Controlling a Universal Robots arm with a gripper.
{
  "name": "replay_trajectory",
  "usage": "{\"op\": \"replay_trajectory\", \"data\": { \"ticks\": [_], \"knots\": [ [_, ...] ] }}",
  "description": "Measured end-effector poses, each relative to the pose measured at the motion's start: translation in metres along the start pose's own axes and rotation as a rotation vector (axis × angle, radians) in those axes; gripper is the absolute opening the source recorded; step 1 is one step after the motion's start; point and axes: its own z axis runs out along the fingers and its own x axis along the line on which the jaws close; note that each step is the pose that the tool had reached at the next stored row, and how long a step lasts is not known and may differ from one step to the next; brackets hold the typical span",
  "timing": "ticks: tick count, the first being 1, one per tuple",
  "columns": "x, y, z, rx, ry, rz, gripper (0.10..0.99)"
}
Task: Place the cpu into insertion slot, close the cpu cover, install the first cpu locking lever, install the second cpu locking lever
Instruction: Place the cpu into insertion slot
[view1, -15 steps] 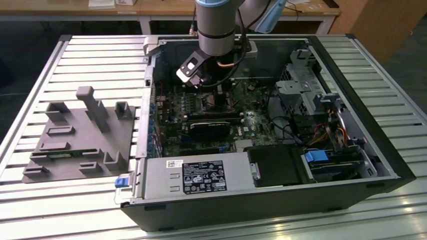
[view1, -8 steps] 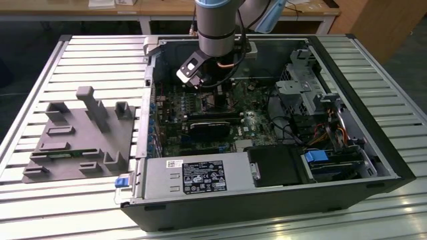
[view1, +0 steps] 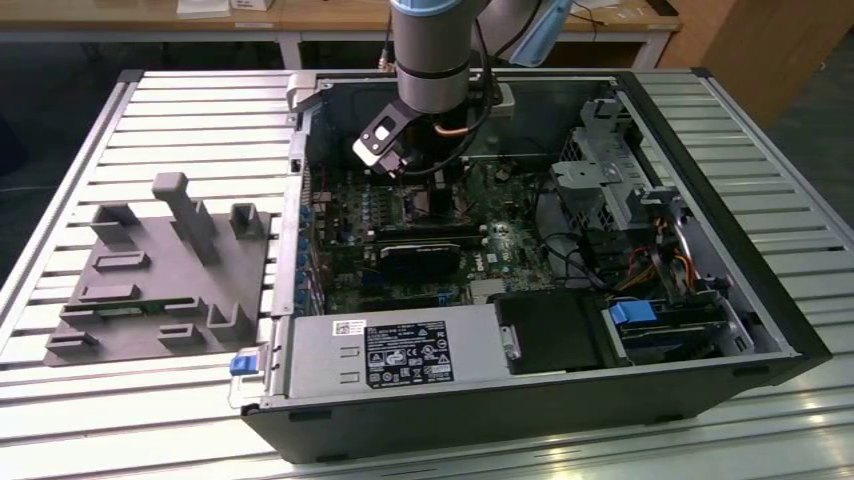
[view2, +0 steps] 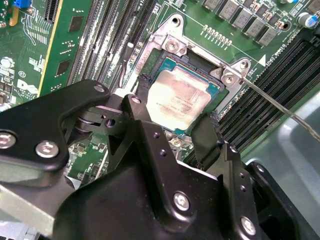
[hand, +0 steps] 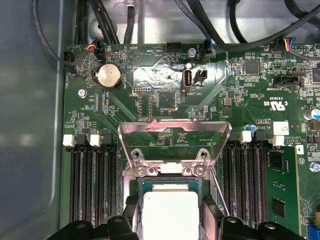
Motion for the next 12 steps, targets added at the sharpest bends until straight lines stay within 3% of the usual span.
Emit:
{"op": "replay_trajectory", "data": {
  "ticks": [12],
  "knots": [
    [0.0001,0.0002,-0.0025,0.0,0.0002,0.0,0.612]
  ]
}}
